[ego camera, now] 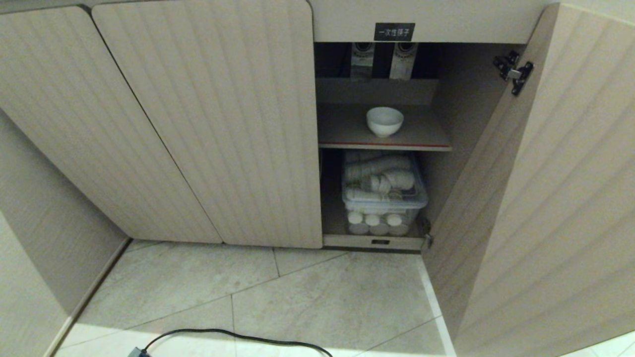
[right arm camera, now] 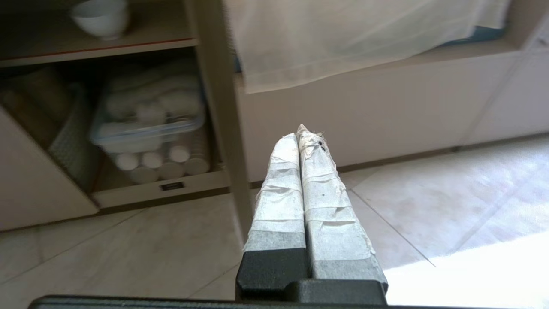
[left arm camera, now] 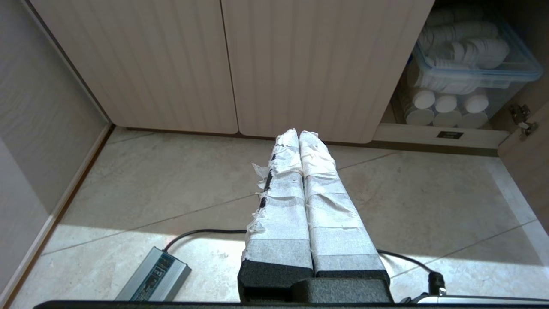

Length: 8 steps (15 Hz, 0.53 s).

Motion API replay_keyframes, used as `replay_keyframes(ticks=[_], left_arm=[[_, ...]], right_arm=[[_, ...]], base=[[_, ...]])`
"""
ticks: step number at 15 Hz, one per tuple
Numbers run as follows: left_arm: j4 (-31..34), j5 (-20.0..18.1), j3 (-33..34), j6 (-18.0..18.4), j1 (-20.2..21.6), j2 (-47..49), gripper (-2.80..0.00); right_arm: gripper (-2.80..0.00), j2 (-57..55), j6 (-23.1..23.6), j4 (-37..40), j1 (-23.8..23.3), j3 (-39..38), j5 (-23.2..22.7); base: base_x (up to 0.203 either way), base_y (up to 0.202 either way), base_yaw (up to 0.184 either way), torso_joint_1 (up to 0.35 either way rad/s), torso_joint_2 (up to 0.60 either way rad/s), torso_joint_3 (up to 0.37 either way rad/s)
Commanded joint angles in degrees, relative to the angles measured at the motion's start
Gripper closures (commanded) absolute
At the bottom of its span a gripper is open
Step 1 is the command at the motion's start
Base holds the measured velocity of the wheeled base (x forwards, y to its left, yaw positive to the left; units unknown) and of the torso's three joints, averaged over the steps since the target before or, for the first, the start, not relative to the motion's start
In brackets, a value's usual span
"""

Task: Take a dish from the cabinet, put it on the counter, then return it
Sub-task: Close the cabinet door

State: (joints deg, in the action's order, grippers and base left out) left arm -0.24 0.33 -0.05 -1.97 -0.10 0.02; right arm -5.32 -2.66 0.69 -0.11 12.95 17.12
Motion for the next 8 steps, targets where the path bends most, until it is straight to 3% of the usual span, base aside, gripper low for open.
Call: replay_keyframes(ticks=[1,8], left_arm=[[0.0,0.0,0.0,0.0,0.0,0.0,0.0],[0.0,0.0,0.0,0.0,0.0,0.0,0.0]], right_arm=[[0.0,-3.5,-0.3,0.5,-0.2,3.0,2.4],[0.0,-15.8,-4.4,-2.3,-6.0,10.8,2.0]], base=[[0.0,0.0,0.0,0.0,0.0,0.0],[0.0,0.0,0.0,0.0,0.0,0.0]])
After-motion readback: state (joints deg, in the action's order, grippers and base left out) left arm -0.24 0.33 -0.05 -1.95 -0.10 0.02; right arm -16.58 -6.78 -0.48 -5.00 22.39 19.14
